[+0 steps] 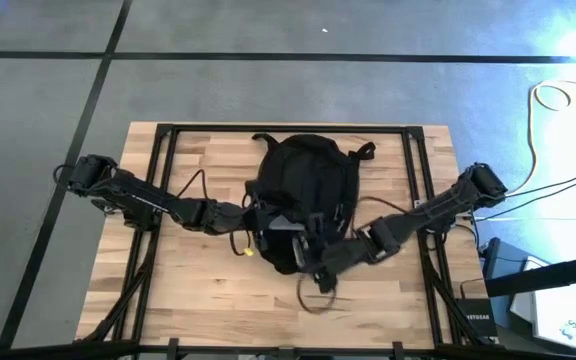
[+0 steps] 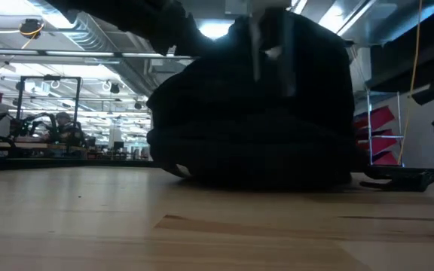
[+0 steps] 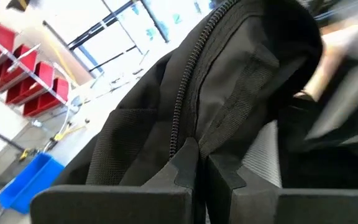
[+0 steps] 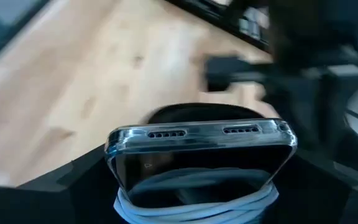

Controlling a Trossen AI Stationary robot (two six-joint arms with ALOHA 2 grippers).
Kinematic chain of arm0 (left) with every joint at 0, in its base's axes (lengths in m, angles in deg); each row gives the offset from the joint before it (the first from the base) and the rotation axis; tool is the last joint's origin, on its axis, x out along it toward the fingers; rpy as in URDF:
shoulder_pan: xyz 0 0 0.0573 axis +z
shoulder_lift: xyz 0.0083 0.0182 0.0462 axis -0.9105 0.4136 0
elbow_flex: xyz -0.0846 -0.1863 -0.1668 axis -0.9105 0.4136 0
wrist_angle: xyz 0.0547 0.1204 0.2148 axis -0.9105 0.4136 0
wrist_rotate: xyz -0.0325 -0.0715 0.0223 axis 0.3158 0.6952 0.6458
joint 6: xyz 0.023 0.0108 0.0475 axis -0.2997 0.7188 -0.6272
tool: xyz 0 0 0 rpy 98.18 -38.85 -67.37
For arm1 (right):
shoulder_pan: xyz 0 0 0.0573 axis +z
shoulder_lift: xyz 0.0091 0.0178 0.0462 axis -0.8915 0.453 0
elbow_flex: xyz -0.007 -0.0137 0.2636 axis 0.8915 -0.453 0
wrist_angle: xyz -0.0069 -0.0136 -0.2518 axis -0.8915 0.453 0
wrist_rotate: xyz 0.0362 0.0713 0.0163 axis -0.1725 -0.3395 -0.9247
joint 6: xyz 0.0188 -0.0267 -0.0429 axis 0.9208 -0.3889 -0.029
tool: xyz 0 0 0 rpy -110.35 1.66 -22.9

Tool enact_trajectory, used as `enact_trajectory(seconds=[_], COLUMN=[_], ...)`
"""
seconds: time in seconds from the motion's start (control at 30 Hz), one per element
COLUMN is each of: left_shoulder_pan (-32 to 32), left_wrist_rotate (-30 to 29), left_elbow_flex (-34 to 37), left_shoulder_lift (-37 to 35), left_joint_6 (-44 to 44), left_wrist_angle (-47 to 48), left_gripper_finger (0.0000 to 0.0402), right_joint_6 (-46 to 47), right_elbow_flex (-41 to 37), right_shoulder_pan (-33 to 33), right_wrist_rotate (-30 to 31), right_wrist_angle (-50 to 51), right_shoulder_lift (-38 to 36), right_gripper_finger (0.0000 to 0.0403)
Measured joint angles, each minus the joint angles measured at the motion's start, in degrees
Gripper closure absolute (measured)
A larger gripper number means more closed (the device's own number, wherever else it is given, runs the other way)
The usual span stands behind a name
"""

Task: Unpack backpack
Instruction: Put the black cellphone into the black backpack

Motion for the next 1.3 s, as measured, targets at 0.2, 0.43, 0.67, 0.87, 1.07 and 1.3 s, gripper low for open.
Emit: enact_trajectory(seconds=[0.2, 0.43, 0.67, 0.87, 1.07, 1.3], left_shoulder_pan=[-0.38, -0.4, -0.4, -0.4, -0.4, -0.48], left_wrist_rotate=[0.15, -0.14, -0.2, -0.19, -0.07, 0.48], left_elbow_flex=[0.07, 0.09, 0.09, 0.07, -0.05, -0.07], left_shoulder_lift=[0.03, 0.11, 0.11, 0.06, 0.02, 0.02], left_joint_6=[0.69, 1.31, 1.3, 1.57, 1.59, 1.38], left_wrist_angle=[0.21, 0.76, 0.5, 0.15, -0.15, 0.02], left_gripper_finger=[0.0402, 0.0402, 0.0402, 0.0402, 0.0402, 0.0402], right_joint_6=[-5.42, -14.86, -21.99, -19.12, -15.4, -12.79], right_elbow_flex=[-7.94, -8.18, -8.01, -6.44, -6.33, -5.33], right_shoulder_pan=[-5.17, -6.32, -6.25, -6.29, -5.85, -3.55], right_wrist_rotate=[-5.75, -3.83, -0.32, 0.82, 14.69, 21.14], right_wrist_angle=[-20.19, -20.31, -21.6, -20.93, -20.14, -14.07], right_shoulder_lift=[3.07, 11.15, 13.24, 13.21, 13.19, 12.46], right_gripper_finger=[0.0059, 0.0058, 0.0057, 0.0056, 0.0056, 0.0056])
